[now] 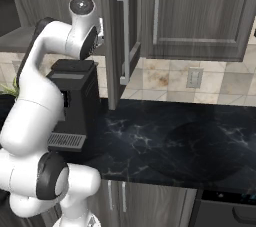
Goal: Move the mug from next to the sink to the open cabinet. Then, move the bowl with the tomato to the fridge to clear the area for faucet cleaning.
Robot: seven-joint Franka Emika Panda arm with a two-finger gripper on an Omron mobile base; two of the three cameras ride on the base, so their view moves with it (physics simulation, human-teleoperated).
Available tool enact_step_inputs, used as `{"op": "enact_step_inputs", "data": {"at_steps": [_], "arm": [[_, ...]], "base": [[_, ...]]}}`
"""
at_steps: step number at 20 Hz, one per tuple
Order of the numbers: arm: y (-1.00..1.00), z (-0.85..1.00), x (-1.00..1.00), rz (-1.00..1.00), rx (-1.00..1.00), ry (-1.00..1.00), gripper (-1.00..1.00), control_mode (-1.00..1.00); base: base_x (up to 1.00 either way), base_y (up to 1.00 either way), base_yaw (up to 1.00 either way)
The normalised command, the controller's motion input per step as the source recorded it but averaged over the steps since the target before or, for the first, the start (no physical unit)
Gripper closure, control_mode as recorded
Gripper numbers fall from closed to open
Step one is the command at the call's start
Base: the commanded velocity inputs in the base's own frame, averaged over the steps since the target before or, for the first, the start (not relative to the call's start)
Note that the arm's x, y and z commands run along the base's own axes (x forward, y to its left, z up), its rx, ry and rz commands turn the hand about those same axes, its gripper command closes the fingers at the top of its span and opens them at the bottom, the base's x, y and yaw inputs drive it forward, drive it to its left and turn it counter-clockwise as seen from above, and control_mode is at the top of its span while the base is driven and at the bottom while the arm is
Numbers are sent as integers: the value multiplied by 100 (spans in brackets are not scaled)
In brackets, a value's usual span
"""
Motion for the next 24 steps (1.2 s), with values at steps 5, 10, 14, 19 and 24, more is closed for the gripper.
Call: {"op": "enact_step_inputs", "data": {"at_steps": [5,10,14,19,24], "arm": [[1,-3,98,0,0,1,100,-100],[4,-25,99,0,0,15,100,-100],[5,-20,97,0,0,14,100,-100],[10,-2,70,0,0,2,-100,-100],[0,0,-38,-1,0,-11,-100,-100]], "base": [[0,0,0],[0,0,0],[0,0,0],[0,0,0],[0,0,0]]}}
